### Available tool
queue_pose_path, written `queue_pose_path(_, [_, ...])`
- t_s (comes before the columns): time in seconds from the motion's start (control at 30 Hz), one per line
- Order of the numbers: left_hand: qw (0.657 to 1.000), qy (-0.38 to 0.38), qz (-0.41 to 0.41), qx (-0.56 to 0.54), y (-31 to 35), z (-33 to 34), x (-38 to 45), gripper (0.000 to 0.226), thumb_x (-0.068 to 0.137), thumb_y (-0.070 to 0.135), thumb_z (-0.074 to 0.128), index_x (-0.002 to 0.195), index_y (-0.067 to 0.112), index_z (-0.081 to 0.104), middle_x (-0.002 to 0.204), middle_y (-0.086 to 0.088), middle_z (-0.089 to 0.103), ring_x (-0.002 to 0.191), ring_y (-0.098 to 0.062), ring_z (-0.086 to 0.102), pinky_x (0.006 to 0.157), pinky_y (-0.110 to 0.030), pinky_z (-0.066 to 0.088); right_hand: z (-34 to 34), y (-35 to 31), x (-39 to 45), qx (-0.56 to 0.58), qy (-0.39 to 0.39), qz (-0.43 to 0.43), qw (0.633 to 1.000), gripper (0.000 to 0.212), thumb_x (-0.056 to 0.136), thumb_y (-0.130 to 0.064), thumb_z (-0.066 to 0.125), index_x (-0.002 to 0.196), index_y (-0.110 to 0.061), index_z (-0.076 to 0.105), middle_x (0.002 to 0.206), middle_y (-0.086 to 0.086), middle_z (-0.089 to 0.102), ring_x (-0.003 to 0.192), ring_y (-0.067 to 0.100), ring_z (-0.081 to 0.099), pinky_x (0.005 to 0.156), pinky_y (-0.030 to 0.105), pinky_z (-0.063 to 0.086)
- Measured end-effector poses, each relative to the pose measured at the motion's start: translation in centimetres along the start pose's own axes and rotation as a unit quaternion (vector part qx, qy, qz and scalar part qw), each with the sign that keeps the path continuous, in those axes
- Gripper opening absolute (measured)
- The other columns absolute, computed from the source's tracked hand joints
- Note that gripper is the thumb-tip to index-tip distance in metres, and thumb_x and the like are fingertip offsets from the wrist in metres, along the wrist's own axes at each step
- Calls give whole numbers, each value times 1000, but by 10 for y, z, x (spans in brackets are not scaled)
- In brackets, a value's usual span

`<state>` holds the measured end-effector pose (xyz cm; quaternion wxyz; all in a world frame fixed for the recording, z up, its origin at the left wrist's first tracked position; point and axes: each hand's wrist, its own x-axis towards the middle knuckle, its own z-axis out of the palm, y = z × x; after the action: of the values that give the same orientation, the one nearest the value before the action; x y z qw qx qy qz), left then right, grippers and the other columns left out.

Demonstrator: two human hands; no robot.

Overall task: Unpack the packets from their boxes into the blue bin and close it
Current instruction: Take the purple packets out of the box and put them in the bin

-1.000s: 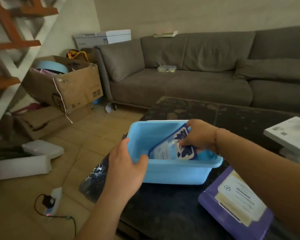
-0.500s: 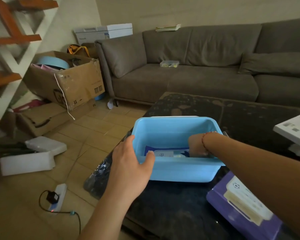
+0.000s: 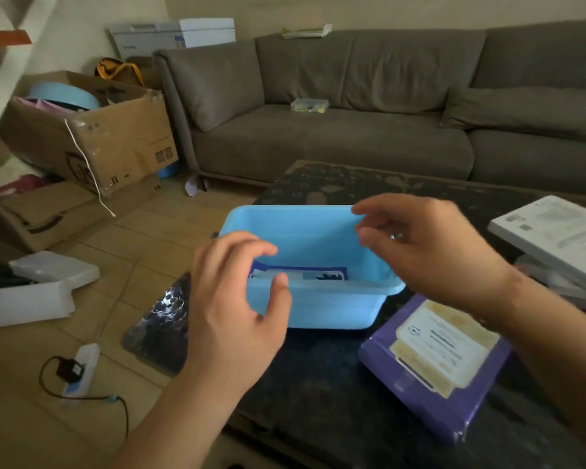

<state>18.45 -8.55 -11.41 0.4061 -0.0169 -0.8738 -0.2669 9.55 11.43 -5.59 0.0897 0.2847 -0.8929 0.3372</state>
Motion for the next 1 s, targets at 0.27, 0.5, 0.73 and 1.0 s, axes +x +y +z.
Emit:
queue_pose_path(0.27, [895,-397,203,5,23,50,-61,23,89,42,53,89,28,70,75,12,57,77,-5,46,70,-29,48,20,69,-160,-238,-89,47,966,80,49,-85,59,113,-37,58,112,-17,60,98,7,65,80,24,52])
queue_pose_path(0.5, [901,-393,183,-20,33,66,-76,37,91,43,51,125,34,63,85,22,49,82,2,38,73,-19,43,35,92,-177,-241,18,-48,969,30,67,-50,69,84,-26,66,91,-7,67,88,21,69,73,34,58])
queue_pose_path(0.73, [932,-326,155,-32,45,73,-81,45,91,35,57,135,27,57,138,15,54,115,-2,59,89,-28,57,36,102,-169,-119,118,28,986,29,91,-43,57,73,-25,71,82,-17,64,81,11,60,60,32,55])
queue_pose_path(1.0, [948,-225,218,-64,61,90,-77,19,93,17,64,111,16,71,121,6,68,85,-9,68,65,-28,56,31,102,-158,60,190,98,975,38,95,-43,51,70,-18,66,74,-8,61,81,13,55,69,35,47])
